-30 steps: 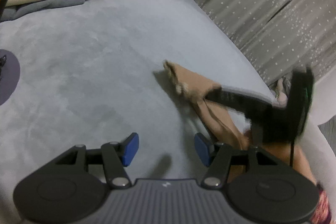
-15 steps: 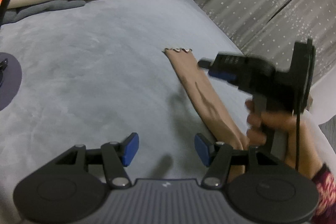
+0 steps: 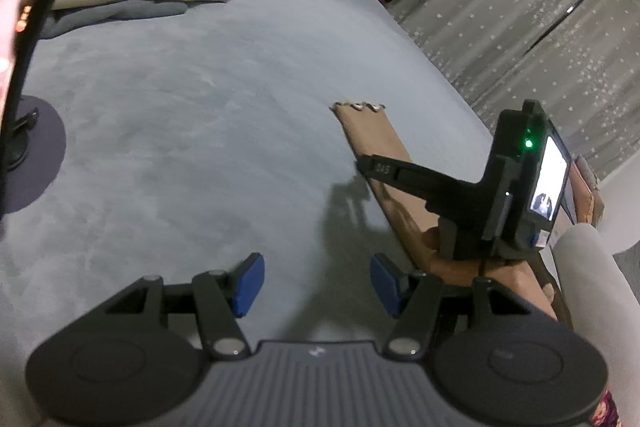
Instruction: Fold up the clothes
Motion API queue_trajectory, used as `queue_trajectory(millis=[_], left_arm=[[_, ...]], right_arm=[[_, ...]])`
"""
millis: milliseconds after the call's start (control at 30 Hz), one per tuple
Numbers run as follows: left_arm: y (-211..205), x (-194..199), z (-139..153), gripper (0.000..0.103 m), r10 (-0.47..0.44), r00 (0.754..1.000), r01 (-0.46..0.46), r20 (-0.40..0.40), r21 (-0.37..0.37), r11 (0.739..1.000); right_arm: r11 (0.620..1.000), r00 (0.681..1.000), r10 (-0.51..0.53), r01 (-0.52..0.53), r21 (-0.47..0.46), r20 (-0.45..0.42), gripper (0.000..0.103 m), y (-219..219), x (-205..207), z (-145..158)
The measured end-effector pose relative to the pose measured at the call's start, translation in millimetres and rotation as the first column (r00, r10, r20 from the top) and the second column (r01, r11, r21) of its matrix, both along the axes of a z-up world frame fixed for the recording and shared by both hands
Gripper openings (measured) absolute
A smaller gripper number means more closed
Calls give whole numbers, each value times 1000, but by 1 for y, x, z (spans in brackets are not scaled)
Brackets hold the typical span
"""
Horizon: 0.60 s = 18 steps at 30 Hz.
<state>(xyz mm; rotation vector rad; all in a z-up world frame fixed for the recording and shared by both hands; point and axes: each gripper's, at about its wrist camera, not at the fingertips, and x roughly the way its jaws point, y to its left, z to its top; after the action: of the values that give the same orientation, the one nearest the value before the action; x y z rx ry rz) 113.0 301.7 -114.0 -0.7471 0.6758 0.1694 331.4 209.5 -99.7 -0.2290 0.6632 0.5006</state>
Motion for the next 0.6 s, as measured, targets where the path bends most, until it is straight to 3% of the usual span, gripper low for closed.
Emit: queue_trajectory(millis=[33,200,367,600], left_arm=[[1,-1,-1,60,8,1000,-8,-4,1,1000],[4,-4,-2,60,38,999,-37,-24,15,999],[1,-6,0,60,58,998,-57,-28,36,998],[12,-11,-1,58,113,993,-113,-31,-7,994]], right_arm=[[1000,1000,-3,3,6,-2,7,2,1,1],[988,997,58,-50,144,-55,7,4,-2,26],[950,974,211,-185,251,-79,7,28,-15,54],[918,918,382,-362,164,-111,7,67,-38,53]])
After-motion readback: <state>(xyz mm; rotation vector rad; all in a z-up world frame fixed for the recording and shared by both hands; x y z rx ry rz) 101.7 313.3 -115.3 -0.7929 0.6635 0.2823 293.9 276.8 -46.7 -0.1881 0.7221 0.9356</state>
